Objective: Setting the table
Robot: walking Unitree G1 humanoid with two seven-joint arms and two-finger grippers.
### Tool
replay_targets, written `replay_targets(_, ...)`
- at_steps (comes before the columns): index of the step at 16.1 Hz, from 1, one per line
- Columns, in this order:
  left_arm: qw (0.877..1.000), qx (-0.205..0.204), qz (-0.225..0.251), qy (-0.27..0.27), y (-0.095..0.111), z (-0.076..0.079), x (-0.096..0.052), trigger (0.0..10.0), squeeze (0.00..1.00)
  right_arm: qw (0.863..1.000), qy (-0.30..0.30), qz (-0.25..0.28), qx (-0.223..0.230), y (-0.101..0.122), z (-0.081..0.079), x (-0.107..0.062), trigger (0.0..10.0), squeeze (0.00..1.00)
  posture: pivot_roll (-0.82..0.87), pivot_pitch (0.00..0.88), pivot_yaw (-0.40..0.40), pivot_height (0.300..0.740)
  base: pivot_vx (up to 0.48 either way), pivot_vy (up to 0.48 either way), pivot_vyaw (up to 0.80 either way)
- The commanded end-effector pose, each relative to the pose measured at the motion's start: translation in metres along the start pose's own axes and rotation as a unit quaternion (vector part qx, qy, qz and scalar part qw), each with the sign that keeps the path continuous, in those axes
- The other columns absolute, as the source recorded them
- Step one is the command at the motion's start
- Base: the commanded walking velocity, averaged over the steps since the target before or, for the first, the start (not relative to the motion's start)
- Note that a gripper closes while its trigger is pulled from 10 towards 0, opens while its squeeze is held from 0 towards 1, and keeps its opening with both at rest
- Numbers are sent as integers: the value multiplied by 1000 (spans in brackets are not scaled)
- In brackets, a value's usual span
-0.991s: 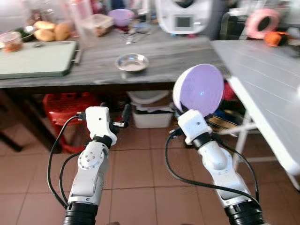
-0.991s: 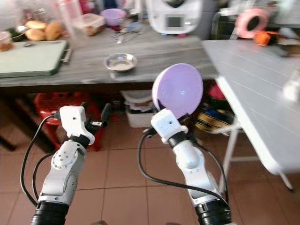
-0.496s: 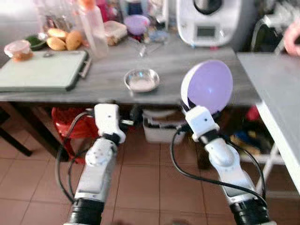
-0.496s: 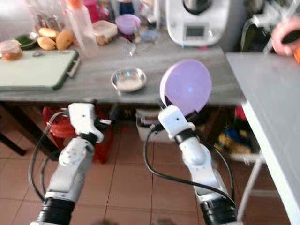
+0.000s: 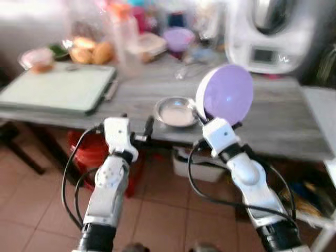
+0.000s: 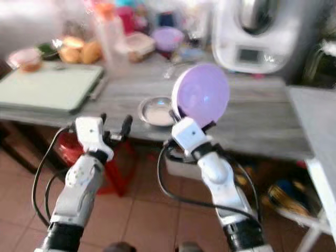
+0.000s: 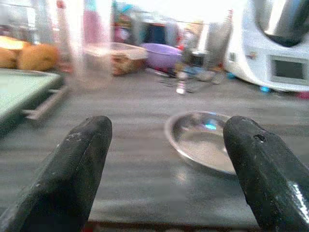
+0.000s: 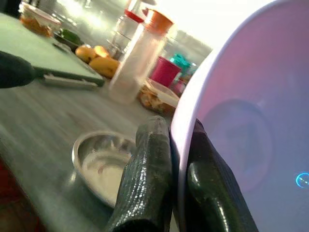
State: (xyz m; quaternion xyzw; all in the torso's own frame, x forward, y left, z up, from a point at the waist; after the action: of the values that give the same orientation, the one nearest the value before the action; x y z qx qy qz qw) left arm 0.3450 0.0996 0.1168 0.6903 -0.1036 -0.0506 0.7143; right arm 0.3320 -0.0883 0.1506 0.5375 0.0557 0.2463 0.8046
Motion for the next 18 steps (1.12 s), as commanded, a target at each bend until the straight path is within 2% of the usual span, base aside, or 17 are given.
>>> replay_targets(1,1000,9,5,11,4,-9,0,10000,0,1000,4,20,5,11,-3,6,10000,0,-50,0,24,740,480,0,0)
replay_targets(4,1000,8,4,13,3,-9,1,10000,0,1000,14,25,5,13,-5,6,10000,0,-51,0,24,740,480,0,400)
replay_targets(7,1000,9,6,12,4,-8,1,10000,0,1000,13,25,10,13,-5,6,10000,0,-50,0,23,740,480,0,0)
replay_targets(8,1000,4,8,12,5,-8,1,10000,0,1000,7,19,0,10,-3,6,10000,0,-50,0,23,740,334,0,0)
replay_targets(10,1000,2,8,8,5,-7,-1,10000,0,1000,-3,-16,18,-4,0,8,10000,0,-48,0,23,740,0,0,0)
replay_targets(13,1000,18,8,8,6,-12,-4,10000,0,998,58,-33,11,-5,-11,12,10000,0,-32,0,17,740,0,0,0)
replay_targets(16,999,32,6,17,9,-25,-9,10000,0,991,125,-40,29,1,-27,17,10000,0,-17,0,19,740,0,0,0)
replay_targets(17,999,28,-1,23,6,-28,-12,10000,0,989,141,-40,32,2,-31,18,10000,0,-18,0,20,740,0,0,0)
replay_targets(18,999,-1,-22,36,-1,-31,-16,10000,0,986,159,-44,28,1,-35,23,10000,0,-10,0,18,740,0,0,0)
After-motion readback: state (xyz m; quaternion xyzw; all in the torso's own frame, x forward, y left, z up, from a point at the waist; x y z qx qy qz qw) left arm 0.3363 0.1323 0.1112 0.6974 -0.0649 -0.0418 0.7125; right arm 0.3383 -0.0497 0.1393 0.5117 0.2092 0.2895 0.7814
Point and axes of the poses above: a point about 5 cm out from each wrist's last joint towards the gripper, its own x axis pointing out of the wrist towards the gripper, its own y axis along the axis of the wrist's last joint, z = x × y, the point moved 6 cm from there along x, pointing out of the wrist towards the gripper, and after that the axes turned 5 degrees about x, right-handed, at the moved point
